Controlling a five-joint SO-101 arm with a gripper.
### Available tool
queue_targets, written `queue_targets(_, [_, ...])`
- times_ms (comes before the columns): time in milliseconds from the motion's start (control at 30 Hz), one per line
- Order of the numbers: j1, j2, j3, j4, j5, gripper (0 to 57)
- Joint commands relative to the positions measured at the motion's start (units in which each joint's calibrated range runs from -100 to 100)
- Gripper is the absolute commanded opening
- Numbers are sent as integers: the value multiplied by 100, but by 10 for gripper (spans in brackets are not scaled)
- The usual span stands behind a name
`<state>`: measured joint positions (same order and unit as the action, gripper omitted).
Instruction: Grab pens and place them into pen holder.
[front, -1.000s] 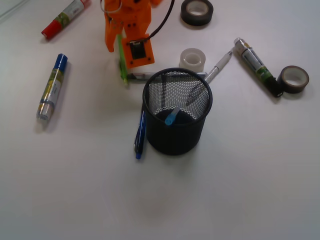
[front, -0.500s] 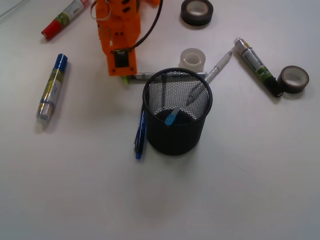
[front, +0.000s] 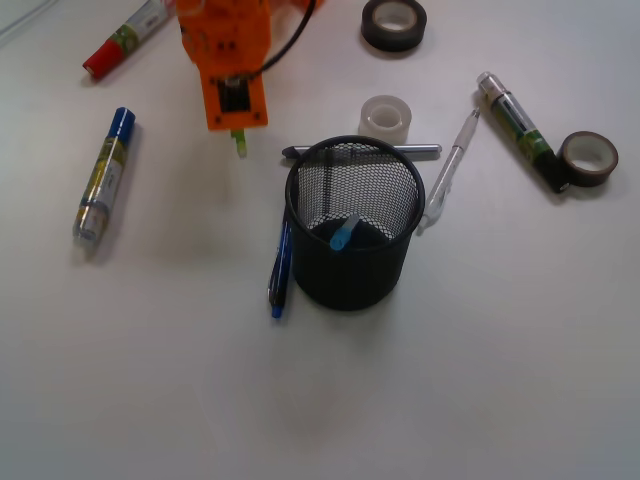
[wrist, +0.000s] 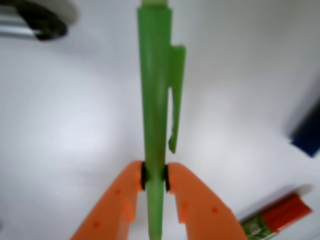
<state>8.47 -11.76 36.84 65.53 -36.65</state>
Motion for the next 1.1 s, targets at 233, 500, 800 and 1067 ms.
queue_targets(233, [-567, -1846, -2234, -1242, -576, 3])
queue_targets(500, [-1629, -1514, -1628, -4392, -1143, 3])
queue_targets(800, [-1868, -222, -296, -7918, -1153, 3])
queue_targets(1067, [-1845, 543, 456, -9239, -1133, 76])
